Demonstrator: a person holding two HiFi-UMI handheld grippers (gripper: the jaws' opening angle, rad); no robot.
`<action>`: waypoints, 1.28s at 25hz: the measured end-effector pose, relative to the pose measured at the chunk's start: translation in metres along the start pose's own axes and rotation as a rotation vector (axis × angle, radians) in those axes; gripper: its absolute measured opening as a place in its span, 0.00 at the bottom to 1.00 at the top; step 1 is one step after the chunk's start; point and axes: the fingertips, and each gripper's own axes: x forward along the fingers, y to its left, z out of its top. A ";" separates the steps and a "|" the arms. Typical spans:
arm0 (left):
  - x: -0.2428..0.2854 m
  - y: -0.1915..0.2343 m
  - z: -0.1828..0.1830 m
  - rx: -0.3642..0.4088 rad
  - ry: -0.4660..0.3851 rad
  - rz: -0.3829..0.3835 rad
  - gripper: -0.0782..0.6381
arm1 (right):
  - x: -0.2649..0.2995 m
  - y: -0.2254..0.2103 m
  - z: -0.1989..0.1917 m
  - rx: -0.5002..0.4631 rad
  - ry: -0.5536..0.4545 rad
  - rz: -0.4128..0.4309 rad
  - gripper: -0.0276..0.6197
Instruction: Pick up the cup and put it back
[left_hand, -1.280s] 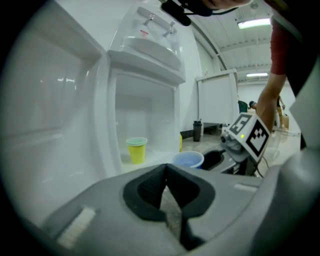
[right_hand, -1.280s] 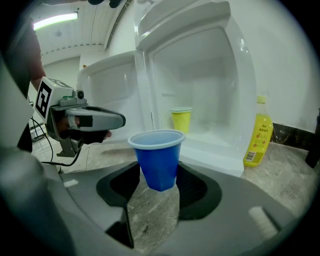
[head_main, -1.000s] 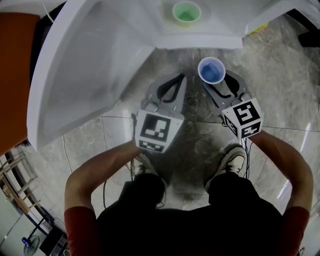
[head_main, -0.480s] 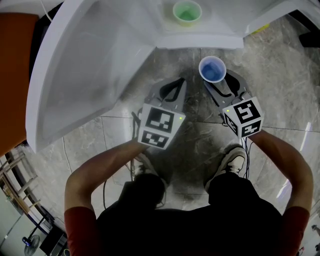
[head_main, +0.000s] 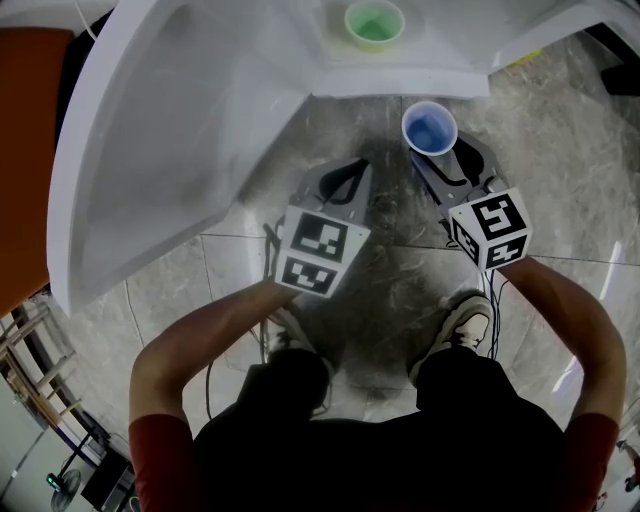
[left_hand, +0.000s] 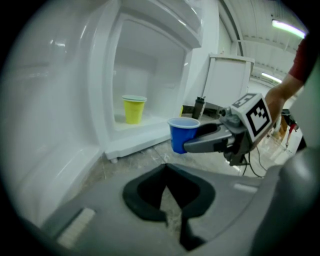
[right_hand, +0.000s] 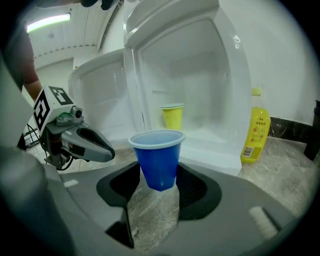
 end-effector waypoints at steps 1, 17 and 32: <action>0.001 0.000 0.000 -0.002 0.001 0.000 0.11 | 0.001 -0.002 0.001 0.002 -0.003 -0.003 0.39; 0.006 0.004 -0.009 -0.035 0.027 -0.012 0.11 | 0.020 -0.056 0.061 0.001 -0.122 -0.110 0.39; 0.008 0.011 -0.013 -0.059 0.027 -0.010 0.11 | 0.046 -0.105 0.083 0.087 -0.167 -0.241 0.39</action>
